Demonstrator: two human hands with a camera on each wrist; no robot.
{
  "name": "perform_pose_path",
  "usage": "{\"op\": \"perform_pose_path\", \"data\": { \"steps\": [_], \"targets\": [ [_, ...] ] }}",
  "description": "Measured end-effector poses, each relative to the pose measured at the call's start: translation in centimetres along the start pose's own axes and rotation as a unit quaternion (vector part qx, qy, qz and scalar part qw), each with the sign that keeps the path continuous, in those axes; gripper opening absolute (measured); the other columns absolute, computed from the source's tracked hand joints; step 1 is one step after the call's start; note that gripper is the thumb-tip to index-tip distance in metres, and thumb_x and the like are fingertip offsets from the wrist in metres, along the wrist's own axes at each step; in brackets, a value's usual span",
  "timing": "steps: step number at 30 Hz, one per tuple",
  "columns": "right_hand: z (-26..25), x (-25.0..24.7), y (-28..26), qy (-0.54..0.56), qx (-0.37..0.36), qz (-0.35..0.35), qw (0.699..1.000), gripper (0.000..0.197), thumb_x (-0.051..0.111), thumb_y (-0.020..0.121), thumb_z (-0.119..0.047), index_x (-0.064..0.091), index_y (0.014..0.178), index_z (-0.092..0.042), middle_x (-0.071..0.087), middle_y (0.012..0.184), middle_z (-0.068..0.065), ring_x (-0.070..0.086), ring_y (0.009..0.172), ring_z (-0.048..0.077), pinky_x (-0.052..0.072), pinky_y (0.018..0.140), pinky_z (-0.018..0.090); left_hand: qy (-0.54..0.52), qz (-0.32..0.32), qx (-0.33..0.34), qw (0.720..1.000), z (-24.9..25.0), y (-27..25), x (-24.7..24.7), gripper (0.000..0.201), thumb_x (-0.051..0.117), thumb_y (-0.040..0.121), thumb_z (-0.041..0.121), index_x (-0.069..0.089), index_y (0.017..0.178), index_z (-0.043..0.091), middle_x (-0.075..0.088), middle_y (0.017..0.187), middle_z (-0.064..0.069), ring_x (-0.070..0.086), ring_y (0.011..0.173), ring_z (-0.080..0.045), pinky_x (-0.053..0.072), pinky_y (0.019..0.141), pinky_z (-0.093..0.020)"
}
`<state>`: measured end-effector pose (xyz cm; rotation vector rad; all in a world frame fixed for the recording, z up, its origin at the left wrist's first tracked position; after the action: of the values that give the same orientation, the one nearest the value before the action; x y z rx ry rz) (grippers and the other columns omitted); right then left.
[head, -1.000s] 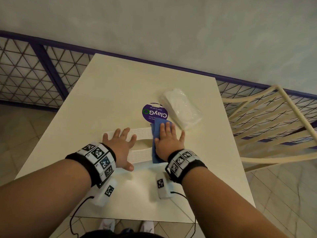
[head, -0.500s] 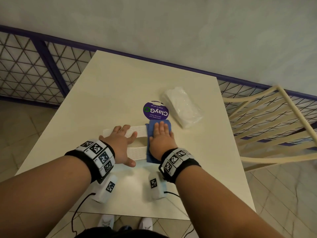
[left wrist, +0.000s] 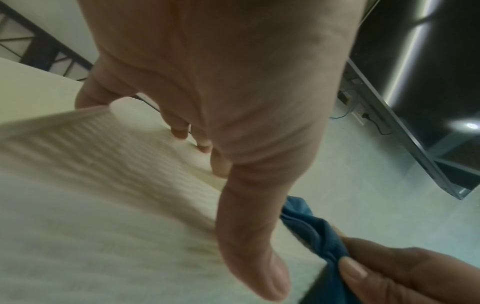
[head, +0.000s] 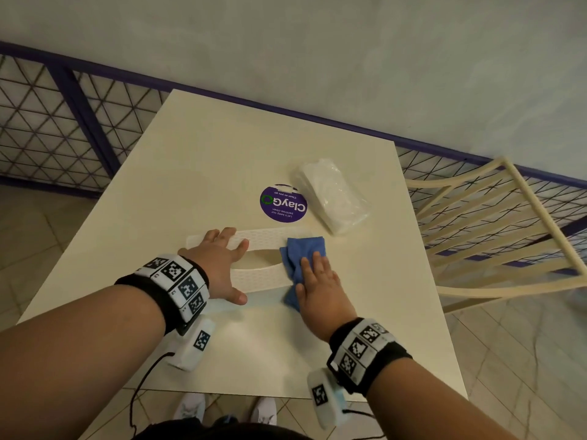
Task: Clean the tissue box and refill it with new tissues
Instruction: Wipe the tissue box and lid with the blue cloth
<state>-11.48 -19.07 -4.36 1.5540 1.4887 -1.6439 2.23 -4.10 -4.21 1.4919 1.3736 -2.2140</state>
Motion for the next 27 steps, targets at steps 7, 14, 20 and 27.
{"op": "perform_pose_path", "data": {
  "steps": [7, 14, 20, 27],
  "targets": [
    [-6.2, 1.5, -0.1, -0.031, -0.134, -0.031, 0.990, 0.055, 0.017, 0.102, -0.040, 0.005, 0.153, -0.022, -0.005, 0.162, -0.002, -0.007, 0.148, 0.012, -0.016, 0.114, 0.037, -0.009, 0.003, 0.042, 0.999, -0.5, 0.7, -0.4, 0.131, 0.080, 0.058, 0.058, -0.008, 0.150, 0.029, -0.017, 0.158, 0.002, -0.011, 0.146, -0.026, 0.024, 0.115, -0.048],
    [1.9, -1.3, -0.1, -0.060, -0.017, 0.001, 0.998, 0.053, 0.021, 0.103, -0.034, 0.007, 0.153, -0.021, -0.001, 0.162, -0.001, -0.006, 0.149, 0.015, -0.012, 0.117, 0.037, -0.002, 0.016, 0.053, 0.998, -0.9, 0.2, -1.1, 0.138, 0.085, 0.056, 0.050, -0.012, 0.150, 0.021, -0.016, 0.159, 0.002, -0.007, 0.147, -0.020, 0.019, 0.118, -0.039],
    [-6.3, 0.6, 0.5, 0.024, -0.078, -0.007, 0.997, 0.055, 0.026, 0.103, -0.032, 0.011, 0.152, -0.012, -0.002, 0.162, 0.009, -0.005, 0.149, 0.023, -0.006, 0.118, 0.033, -0.060, 0.051, 0.016, 0.997, -1.4, -0.1, -1.2, 0.150, 0.090, 0.046, 0.049, -0.011, 0.150, 0.010, -0.025, 0.156, 0.001, 0.014, 0.146, -0.016, 0.029, 0.114, -0.031],
    [-1.2, -0.7, 1.1, -0.025, -0.077, 0.016, 0.997, 0.050, 0.022, 0.103, -0.037, 0.011, 0.152, -0.032, 0.004, 0.161, -0.014, -0.001, 0.147, 0.001, -0.012, 0.118, 0.047, -0.058, 0.062, 0.007, 0.996, -1.7, -1.1, -1.3, 0.141, 0.087, 0.051, 0.051, -0.006, 0.151, 0.015, -0.006, 0.159, -0.007, -0.001, 0.147, -0.024, 0.023, 0.116, -0.037]
  ]
}}
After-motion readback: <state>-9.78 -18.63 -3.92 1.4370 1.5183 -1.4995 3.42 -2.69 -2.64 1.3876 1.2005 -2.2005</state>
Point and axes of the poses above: each hand's wrist, its own y-axis towards the middle knuckle, its own x-axis out of the palm, z = x × y, the point moved 7 cm from there along y, towards the middle knuckle
